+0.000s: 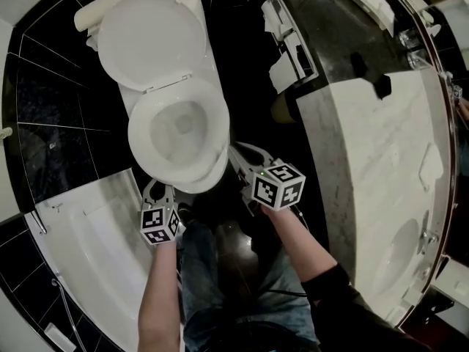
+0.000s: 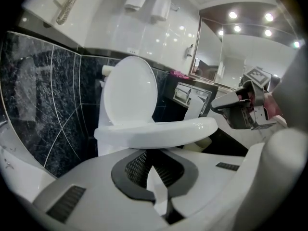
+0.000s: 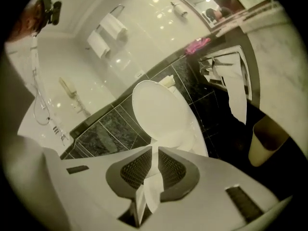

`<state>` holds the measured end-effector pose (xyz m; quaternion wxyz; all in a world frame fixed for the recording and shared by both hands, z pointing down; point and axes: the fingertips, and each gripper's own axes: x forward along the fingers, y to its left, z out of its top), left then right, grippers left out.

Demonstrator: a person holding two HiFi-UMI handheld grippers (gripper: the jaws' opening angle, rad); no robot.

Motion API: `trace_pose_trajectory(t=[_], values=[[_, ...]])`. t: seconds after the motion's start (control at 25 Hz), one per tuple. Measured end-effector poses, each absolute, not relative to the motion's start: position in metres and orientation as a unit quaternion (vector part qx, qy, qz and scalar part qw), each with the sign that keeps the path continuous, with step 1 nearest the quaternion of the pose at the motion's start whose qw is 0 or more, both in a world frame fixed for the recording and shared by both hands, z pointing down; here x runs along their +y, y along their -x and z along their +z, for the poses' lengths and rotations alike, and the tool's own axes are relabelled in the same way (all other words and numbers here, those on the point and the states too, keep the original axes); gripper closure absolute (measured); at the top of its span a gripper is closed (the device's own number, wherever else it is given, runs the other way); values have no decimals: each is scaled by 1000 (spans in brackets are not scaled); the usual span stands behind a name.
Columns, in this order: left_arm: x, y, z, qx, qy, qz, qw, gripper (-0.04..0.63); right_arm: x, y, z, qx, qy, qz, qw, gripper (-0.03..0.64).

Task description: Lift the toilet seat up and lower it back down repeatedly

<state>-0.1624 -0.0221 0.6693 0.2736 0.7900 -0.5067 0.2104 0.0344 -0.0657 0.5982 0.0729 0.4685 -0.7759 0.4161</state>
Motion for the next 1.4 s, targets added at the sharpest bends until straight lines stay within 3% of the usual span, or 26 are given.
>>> trace_pose_trajectory(t=[0.16,0.56,1.4], values=[[-39,163,650,-507,-795,201,266,612,-59,-31,577,-798,-477,348,119,594],[-98,163,611,-500,-800,197,269,612,-72,-13,503,-821,-488,261,137,595],[-223,172,544,-491,-830,188,188,611,-116,27,445,-838,-486,221,114,597]])
